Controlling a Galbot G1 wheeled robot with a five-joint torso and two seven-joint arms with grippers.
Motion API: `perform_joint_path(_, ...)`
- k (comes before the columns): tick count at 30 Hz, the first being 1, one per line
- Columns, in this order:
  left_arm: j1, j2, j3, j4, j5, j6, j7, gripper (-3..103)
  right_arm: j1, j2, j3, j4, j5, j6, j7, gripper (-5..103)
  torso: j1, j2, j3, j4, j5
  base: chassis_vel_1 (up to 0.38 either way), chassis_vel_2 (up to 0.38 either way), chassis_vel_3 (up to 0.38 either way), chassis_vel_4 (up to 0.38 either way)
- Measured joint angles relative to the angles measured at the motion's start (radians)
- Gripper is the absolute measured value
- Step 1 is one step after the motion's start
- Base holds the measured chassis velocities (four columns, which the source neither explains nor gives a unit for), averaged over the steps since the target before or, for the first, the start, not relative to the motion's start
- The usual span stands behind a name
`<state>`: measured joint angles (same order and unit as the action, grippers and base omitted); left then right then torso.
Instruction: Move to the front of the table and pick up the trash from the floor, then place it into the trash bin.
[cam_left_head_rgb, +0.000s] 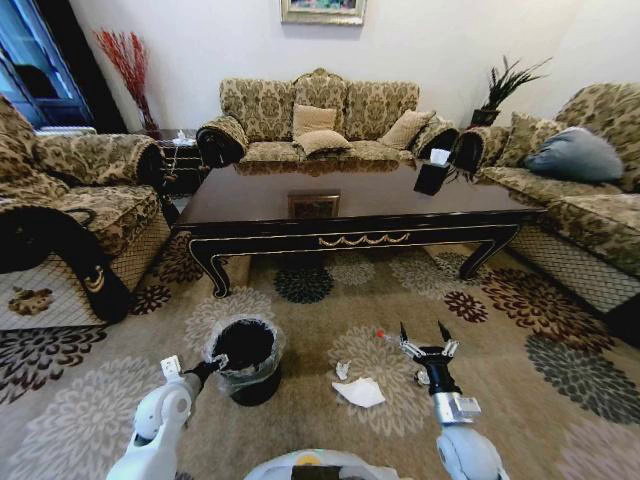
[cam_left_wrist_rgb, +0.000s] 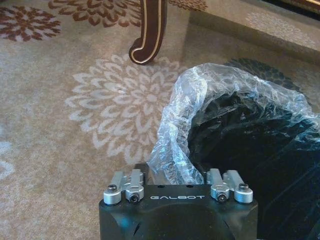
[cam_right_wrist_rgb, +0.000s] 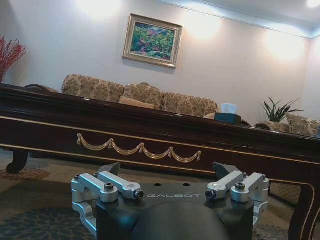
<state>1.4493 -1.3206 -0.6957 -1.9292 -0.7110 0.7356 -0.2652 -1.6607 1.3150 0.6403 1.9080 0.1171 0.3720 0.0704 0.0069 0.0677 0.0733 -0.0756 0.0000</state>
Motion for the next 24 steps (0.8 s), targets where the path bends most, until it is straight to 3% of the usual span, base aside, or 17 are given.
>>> perform_joint_path(1, 0.0, 0.0, 0.0, 0.001, 0.001, 0.0, 0.0, 52, 0.0, 0.001, -0.001, 0.0, -0.001, 0.001, 0.0, 100, 0.0, 0.0, 0.0, 0.0, 0.0, 0.0, 0.0, 0.0, 0.0)
perform_joint_path(2, -0.001, 0.002, 0.002, 0.003, 0.005, 0.0, 0.001, 41, 0.001, 0.002, -0.003, -0.002, -0.006, 0.0, 0.0, 100, 0.0, 0.0, 0.0, 0.0, 0.0, 0.0, 0.0, 0.0, 0.0)
perform_joint_path(6, -0.001, 0.006, 0.001, 0.007, 0.019, -0.001, 0.007, 30, 0.003, 0.003, -0.006, -0.003, -0.017, -0.013, 0.002, 100, 0.0, 0.0, 0.0, -0.0002, 0.0, 0.0, 0.0, 0.0, 0.0)
perform_joint_path(8, 0.005, 0.01, -0.005, 0.009, 0.032, -0.001, 0.006, 19, 0.005, 0.001, -0.014, -0.003, -0.019, -0.041, 0.031, 100, 0.0, 0.0, 0.0, -0.0002, -0.0001, 0.0, 0.0, 0.0, 0.0)
perform_joint_path(10, 0.009, 0.013, -0.008, 0.009, 0.034, -0.001, 0.006, 19, 0.009, -0.001, -0.019, -0.003, -0.018, -0.056, 0.052, 100, 0.0, 0.0, 0.0, -0.0001, 0.0, 0.0, 0.0, 0.0, 0.0)
perform_joint_path(13, 0.02, 0.021, -0.022, 0.003, 0.04, 0.0, 0.006, 4, 0.031, -0.007, -0.038, -0.013, 0.002, -0.088, 0.104, 100, 0.0, 0.0, 0.0, 0.0002, -0.0002, 0.0, 0.0, 0.0, 0.0)
perform_joint_path(19, 0.042, 0.035, -0.049, -0.04, 0.049, 0.001, 0.007, 2, 0.073, -0.016, -0.065, -0.046, 0.058, -0.12, 0.149, 100, 0.0, 0.0, 0.0, 0.0002, 0.0002, 0.0, 0.0, 0.0, 0.0)
perform_joint_path(24, 0.073, 0.045, -0.077, -0.116, 0.06, 0.001, 0.007, 2, 0.133, -0.032, -0.101, -0.094, 0.165, -0.164, 0.194, 100, 0.0, 0.0, 0.0, 0.0001, -0.0001, 0.0, 0.0, 0.0, 0.0)
